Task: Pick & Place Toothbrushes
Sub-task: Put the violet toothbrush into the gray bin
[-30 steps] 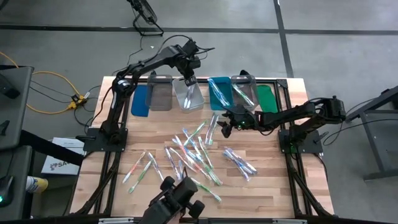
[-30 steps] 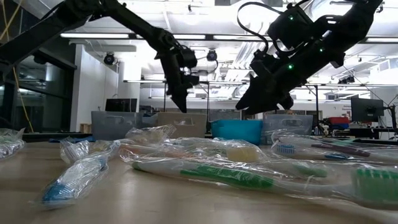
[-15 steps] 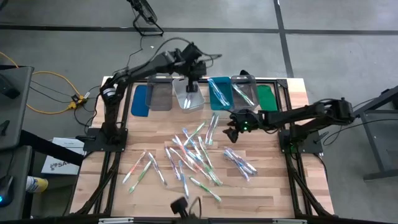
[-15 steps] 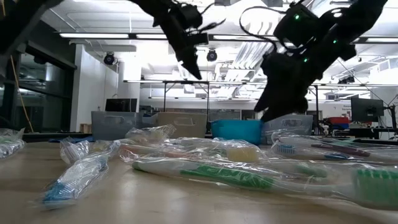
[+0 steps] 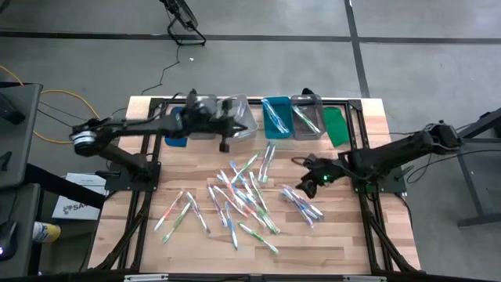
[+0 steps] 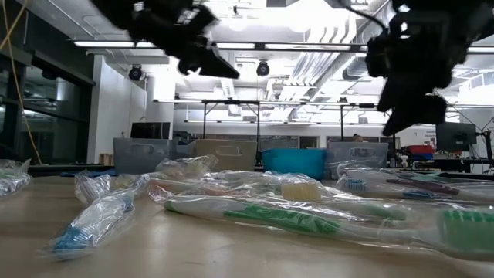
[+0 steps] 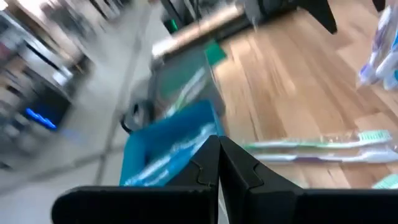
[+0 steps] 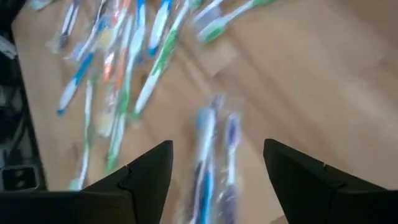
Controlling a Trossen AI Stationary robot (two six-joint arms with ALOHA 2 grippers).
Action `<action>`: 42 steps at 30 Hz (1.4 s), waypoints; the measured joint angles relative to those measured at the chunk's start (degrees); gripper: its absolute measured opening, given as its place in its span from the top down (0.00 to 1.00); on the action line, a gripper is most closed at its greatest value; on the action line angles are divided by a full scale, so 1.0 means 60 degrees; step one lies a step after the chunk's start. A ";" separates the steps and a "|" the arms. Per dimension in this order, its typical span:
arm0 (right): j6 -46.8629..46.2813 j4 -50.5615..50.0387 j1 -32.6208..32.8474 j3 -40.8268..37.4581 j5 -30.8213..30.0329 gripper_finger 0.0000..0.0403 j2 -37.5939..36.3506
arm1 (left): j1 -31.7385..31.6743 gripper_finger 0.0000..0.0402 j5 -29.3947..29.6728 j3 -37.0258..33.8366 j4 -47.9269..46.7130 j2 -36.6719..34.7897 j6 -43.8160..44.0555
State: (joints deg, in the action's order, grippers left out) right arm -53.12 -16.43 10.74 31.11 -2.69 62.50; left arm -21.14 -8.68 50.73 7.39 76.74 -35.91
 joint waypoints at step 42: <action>-0.2889 -0.3487 0.3623 0.4047 -0.4775 0.39 0.6085 | -0.0161 1.00 -0.1051 -0.4272 0.5208 -0.1181 0.0315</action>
State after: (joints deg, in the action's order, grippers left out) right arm -70.46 -37.35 32.48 55.40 -31.34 99.01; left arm -22.11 -14.99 25.10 38.63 69.65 -34.02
